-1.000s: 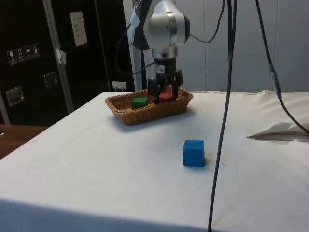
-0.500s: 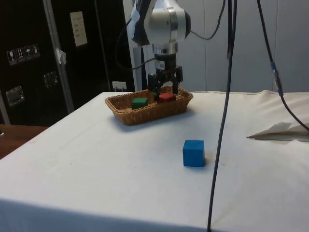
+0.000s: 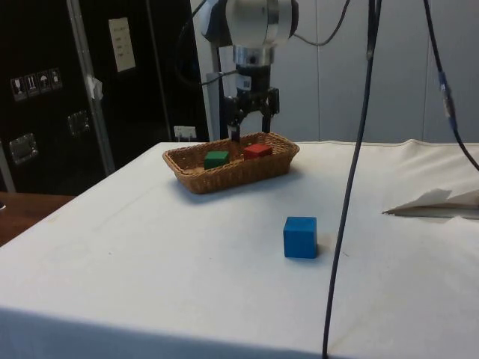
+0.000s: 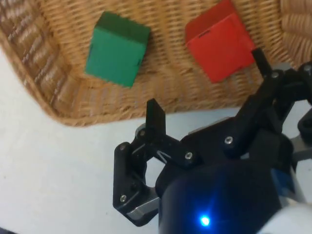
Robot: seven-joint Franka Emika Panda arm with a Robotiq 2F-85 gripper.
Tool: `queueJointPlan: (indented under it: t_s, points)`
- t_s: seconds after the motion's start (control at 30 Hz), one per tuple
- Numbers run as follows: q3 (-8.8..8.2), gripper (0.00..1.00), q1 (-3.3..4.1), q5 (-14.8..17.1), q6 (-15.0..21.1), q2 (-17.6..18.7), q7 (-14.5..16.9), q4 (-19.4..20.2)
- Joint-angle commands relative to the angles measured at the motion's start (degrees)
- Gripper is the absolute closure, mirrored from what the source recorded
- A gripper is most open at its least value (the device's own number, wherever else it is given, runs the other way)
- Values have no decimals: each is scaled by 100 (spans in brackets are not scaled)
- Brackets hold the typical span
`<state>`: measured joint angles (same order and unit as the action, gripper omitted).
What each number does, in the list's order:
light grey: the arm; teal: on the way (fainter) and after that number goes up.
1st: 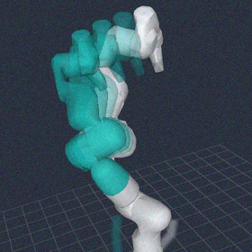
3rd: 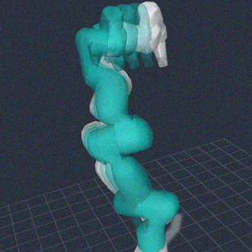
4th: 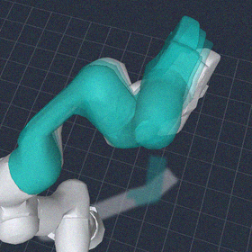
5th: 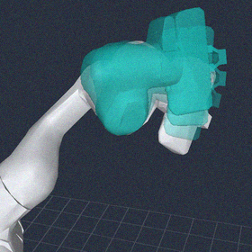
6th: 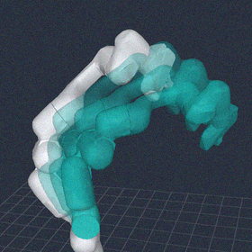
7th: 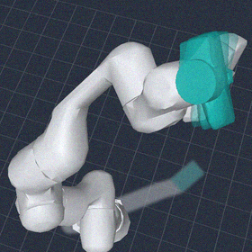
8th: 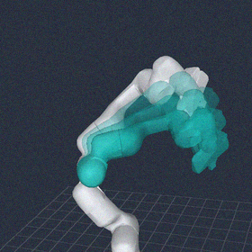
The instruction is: Pick up exactly two blocks and place them into the basket.
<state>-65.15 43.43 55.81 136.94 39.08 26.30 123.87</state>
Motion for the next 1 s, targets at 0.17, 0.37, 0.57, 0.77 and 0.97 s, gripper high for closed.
queueJointPlan:
  t_s: [0.17, 0.37, 0.57, 0.77, 0.97]
  points:
    - [-86, 0, 292, -275, 52, -223, -315, 109]
    - [0, 0, 332, -407, 40, -367, -447, 57]
    - [-92, 0, 653, -642, 63, -567, -739, 115]
    - [-86, 0, 808, -808, 63, -716, -911, 109]
    - [-57, 0, 934, -1003, 63, -871, -1071, 97]
